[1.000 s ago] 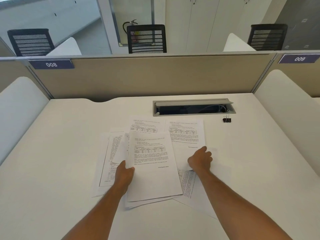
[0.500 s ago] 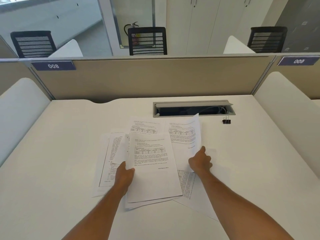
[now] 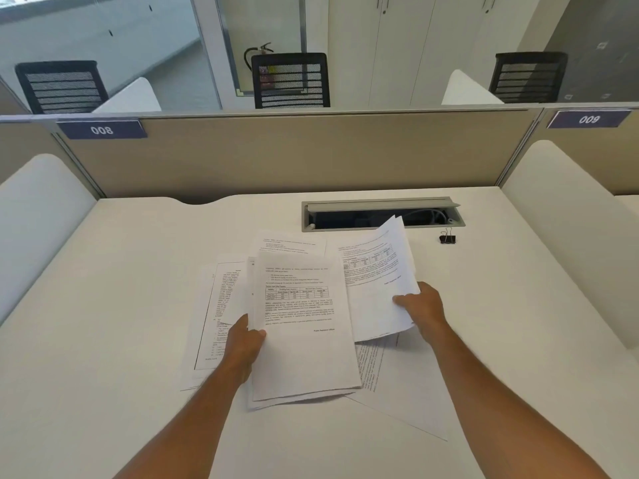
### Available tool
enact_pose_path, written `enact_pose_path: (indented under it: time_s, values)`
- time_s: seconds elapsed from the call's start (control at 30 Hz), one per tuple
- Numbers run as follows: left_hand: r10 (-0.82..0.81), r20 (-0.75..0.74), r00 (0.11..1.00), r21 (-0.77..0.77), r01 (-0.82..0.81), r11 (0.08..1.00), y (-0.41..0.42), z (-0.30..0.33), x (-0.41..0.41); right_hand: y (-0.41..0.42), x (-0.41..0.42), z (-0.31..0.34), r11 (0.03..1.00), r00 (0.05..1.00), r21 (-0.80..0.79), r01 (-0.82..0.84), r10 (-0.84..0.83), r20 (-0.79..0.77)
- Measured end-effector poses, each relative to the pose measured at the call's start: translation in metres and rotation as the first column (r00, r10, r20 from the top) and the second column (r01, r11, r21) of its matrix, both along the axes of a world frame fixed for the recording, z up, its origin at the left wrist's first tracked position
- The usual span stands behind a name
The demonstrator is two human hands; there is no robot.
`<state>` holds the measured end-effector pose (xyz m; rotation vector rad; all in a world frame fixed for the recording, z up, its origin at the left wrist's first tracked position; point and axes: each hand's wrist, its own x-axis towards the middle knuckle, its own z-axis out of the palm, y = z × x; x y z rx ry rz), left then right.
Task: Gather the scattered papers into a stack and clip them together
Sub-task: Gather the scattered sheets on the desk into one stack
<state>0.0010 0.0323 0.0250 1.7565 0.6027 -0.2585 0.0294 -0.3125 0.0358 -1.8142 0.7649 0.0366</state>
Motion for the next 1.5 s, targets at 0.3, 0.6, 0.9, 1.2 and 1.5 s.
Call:
enact_pose_path:
  time_s: [0.3,0.6,0.9,1.2,1.5]
  values:
    - [0.022,-0.062,0.998,-0.124,-0.03,0.992,0.0,0.002,0.008,-0.014,-0.029,-0.016,0.994,0.989,-0.085,-0.065,0.052,-0.141]
    - [0.004,-0.034,0.999,-0.241,-0.012,0.97,-0.021,0.012,0.012,0.016,-0.064,0.005,0.942,0.996,0.325,-0.081,0.061,0.069]
    - [-0.068,0.044,0.997,-0.24,0.077,0.968,-0.037,0.019,0.011,0.037,-0.08,0.01,0.834,0.968,0.497,-0.24,0.244,0.057]
    - [-0.148,0.053,0.988,-0.169,0.155,0.973,-0.038,0.016,0.013,0.034,-0.061,0.016,0.768,0.968,0.592,-0.243,0.232,0.097]
    - [-0.134,0.081,0.988,-0.052,0.139,0.989,-0.033,0.008,0.027,0.053,-0.049,-0.008,0.914,0.995,0.393,-0.098,0.079,0.063]
